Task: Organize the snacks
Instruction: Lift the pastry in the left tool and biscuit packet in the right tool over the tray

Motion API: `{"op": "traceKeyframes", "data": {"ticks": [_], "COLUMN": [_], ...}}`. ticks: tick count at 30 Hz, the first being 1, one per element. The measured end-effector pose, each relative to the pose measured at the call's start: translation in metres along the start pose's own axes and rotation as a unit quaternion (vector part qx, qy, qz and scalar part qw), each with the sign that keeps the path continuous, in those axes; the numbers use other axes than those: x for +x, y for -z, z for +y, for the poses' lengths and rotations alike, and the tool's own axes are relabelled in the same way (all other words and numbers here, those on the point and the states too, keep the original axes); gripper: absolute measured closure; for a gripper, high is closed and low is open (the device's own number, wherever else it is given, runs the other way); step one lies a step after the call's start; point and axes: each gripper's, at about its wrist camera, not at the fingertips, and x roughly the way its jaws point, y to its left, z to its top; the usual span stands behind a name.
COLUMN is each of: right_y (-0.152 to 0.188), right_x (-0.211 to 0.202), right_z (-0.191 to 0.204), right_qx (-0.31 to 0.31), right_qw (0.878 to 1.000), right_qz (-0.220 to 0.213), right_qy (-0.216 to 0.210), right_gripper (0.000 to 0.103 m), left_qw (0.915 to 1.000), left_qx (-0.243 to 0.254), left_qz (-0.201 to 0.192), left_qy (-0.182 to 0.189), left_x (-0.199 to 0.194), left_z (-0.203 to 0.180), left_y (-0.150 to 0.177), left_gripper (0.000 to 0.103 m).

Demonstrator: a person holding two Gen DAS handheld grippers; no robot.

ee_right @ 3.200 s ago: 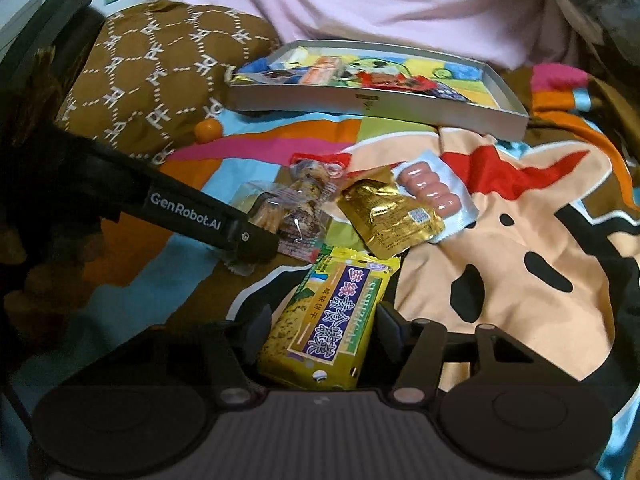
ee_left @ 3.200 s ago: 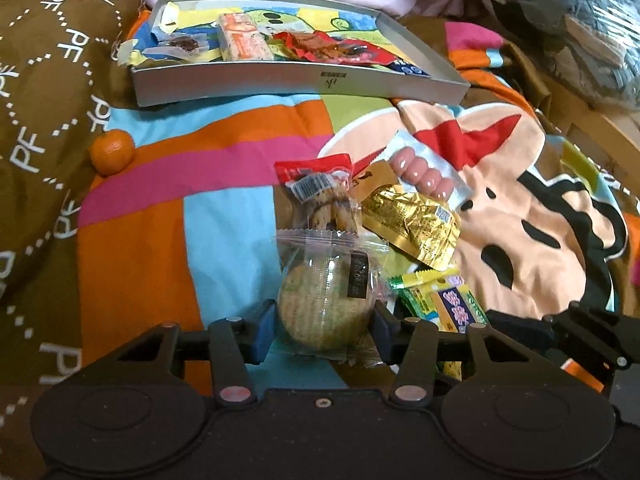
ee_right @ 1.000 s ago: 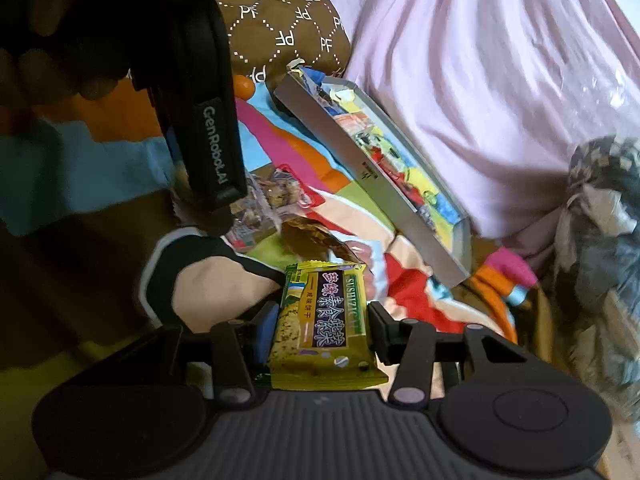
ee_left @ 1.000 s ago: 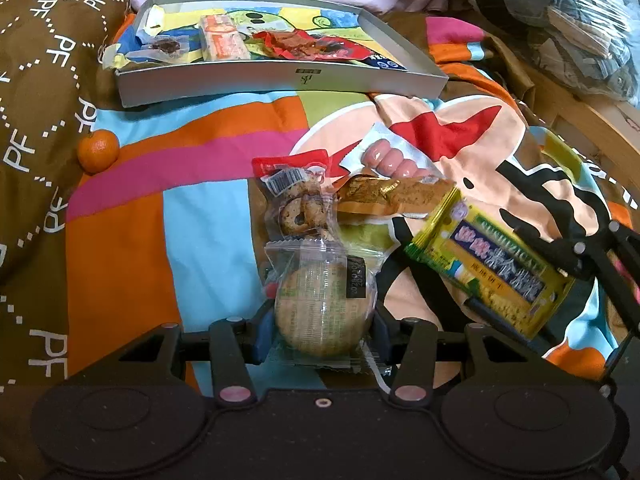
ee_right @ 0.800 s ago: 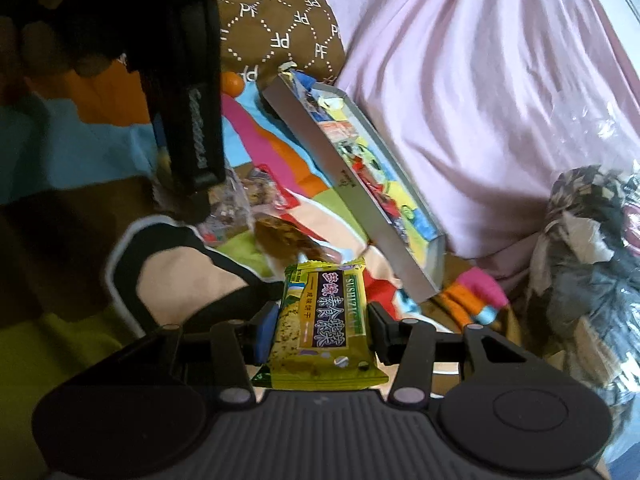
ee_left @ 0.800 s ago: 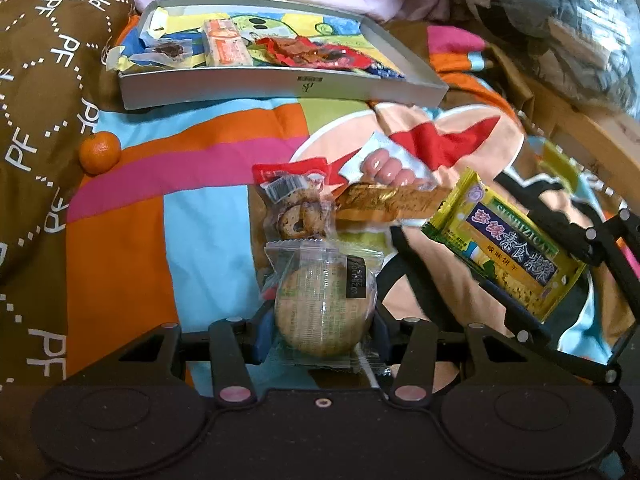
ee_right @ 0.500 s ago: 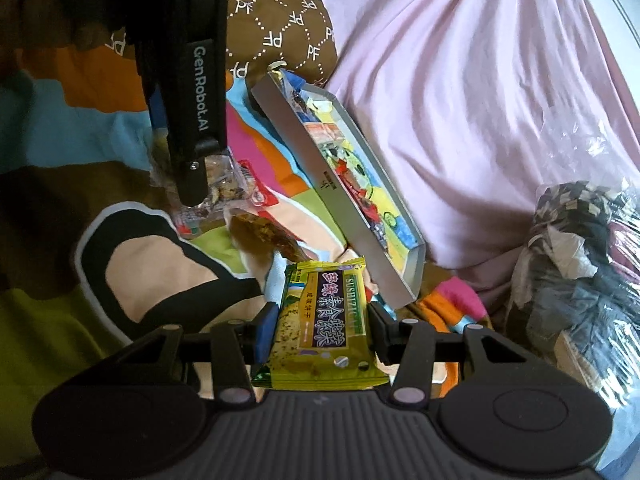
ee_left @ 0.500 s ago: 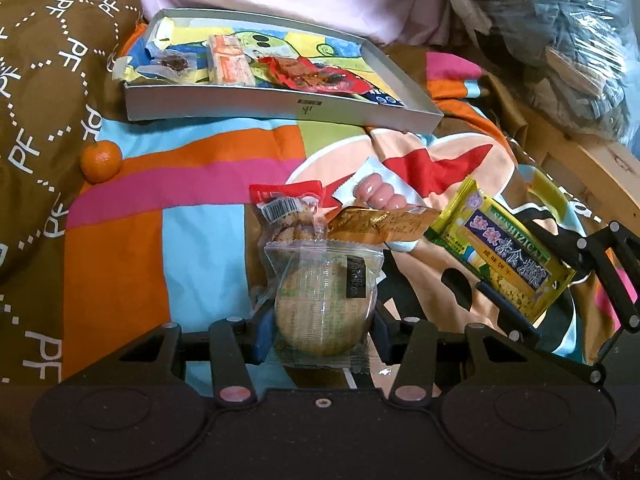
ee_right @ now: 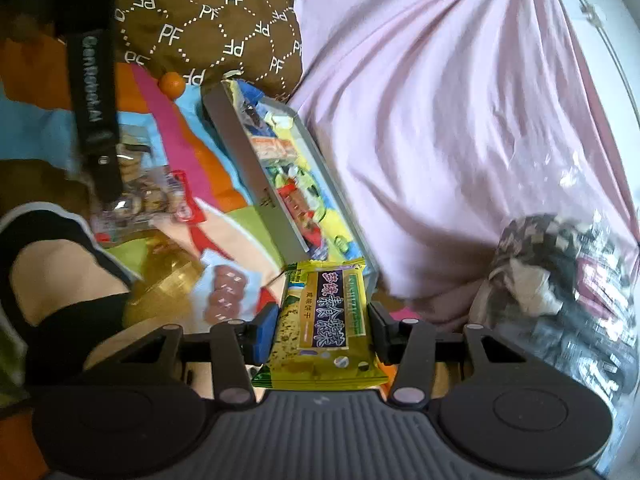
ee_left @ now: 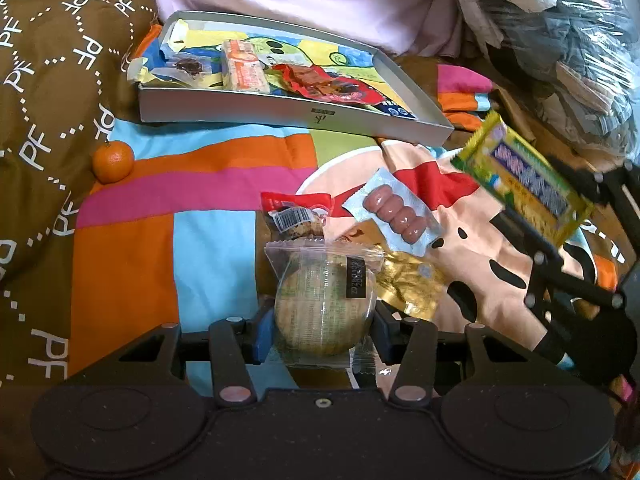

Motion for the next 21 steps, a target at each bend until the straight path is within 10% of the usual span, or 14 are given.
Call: {"op": "traceKeyframes", "data": {"ticks": [21], "right_y": [-0.016], "right_x": [0.090], "right_z": [-0.035], "right_qx": [-0.011], "right_qw": [0.998], "right_qz": [-0.067], "right_qy": [0.018], "right_gripper": [0.051], "left_qw": [0.9926], "left_qx": [-0.002], "left_qz": [-0.111], "left_qy": [-0.050], "left_x": [0.023], "left_z": [-0.016], "left_y": [-0.116], "left_gripper": [0.053]}}
